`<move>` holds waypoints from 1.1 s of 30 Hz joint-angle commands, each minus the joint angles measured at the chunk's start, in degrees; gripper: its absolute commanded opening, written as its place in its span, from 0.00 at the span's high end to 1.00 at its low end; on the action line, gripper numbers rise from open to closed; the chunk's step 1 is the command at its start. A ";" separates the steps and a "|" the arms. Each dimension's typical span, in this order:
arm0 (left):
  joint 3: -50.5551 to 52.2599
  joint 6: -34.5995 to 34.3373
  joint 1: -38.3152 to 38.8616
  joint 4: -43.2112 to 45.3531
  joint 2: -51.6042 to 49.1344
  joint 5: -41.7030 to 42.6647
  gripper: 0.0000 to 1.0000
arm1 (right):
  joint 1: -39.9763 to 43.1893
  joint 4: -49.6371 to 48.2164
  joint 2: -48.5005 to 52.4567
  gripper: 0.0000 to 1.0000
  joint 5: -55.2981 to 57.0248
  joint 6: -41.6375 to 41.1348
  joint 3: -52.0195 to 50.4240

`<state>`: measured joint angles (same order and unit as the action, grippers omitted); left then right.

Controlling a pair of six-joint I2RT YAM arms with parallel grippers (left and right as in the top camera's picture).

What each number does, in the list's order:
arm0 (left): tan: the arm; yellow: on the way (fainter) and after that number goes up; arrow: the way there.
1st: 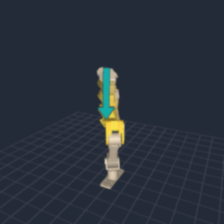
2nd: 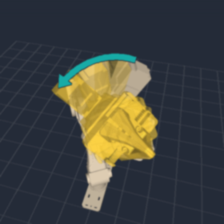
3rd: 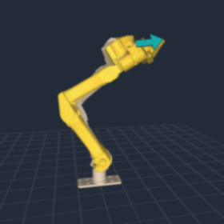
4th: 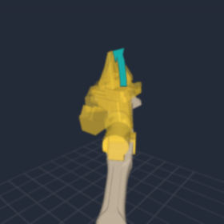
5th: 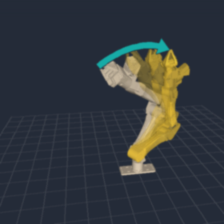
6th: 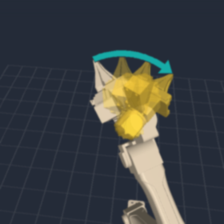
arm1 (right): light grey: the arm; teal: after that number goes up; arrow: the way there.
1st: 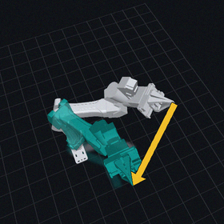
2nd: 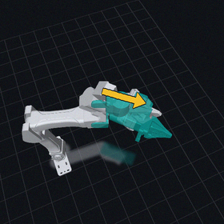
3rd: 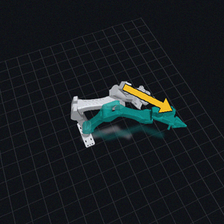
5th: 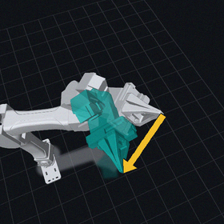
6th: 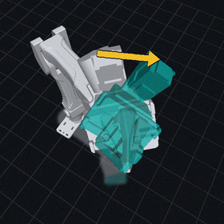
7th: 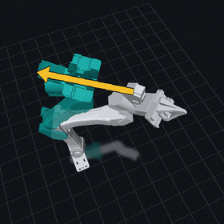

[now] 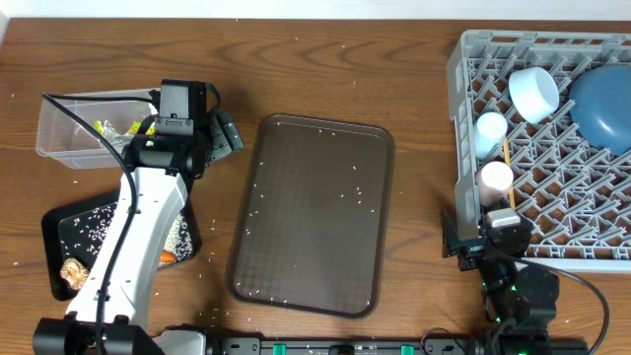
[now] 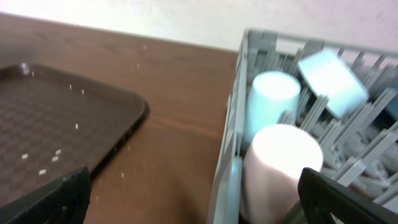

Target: Sort waste into correct bins and load items into the dishwasher rack

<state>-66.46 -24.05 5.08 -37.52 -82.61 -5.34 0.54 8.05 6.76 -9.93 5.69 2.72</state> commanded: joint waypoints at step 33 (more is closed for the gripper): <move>-0.13 0.63 0.07 -3.50 7.08 -2.03 0.02 | 0.20 -0.20 -4.90 0.01 -0.61 0.59 -0.44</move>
<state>-66.46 -24.01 5.08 -39.68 -79.05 -5.65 0.54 7.88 1.76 -10.33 5.67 2.59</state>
